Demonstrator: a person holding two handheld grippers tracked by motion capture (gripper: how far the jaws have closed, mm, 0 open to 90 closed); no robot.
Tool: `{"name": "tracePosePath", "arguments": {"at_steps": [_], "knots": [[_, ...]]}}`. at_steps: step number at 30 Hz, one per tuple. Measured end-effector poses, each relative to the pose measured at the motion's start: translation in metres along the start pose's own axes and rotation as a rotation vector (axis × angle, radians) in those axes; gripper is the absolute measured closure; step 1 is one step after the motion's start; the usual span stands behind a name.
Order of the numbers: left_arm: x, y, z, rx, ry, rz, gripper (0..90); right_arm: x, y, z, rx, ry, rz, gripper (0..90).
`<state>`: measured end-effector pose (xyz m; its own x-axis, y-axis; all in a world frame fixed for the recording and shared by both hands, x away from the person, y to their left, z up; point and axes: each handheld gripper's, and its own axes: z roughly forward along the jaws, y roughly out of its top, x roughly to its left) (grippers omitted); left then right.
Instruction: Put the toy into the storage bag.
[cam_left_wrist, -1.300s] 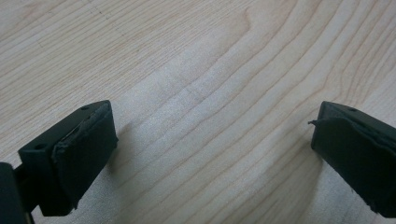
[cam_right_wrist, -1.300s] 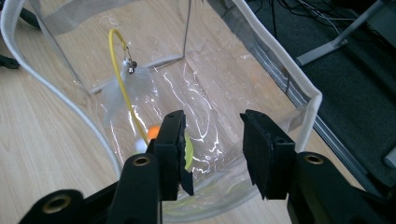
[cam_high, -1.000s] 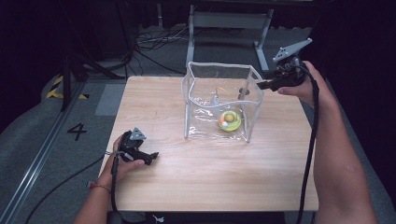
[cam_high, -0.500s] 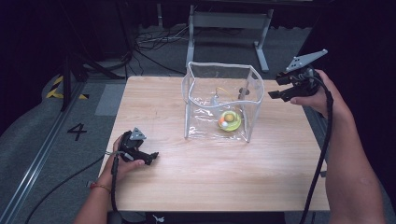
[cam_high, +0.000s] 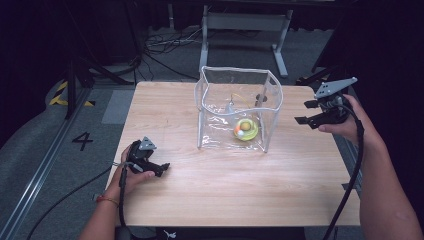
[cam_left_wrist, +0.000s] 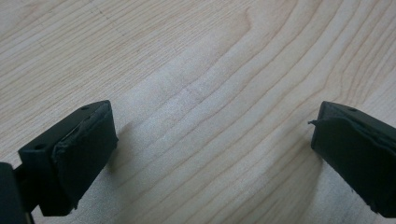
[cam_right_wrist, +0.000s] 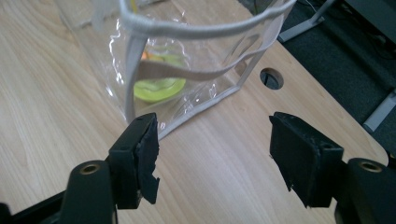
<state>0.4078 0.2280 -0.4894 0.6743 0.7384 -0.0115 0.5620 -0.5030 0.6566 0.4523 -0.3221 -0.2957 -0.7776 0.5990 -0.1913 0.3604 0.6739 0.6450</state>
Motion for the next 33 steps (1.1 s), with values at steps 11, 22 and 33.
{"name": "tracePosePath", "arguments": {"at_steps": [11,22,33], "knots": [[0.0,0.0,0.0,-0.001,0.0,0.0,0.5,0.017,-0.036,0.012,0.018,-0.019,-0.003,33.4],[0.0,0.0,0.0,-0.001,-0.001,0.0,0.5,0.026,-0.07,0.026,0.008,-0.064,0.031,31.4],[0.0,0.0,0.0,-0.001,0.0,0.0,0.5,0.032,-0.109,0.045,0.032,-0.082,0.073,27.4]]}}
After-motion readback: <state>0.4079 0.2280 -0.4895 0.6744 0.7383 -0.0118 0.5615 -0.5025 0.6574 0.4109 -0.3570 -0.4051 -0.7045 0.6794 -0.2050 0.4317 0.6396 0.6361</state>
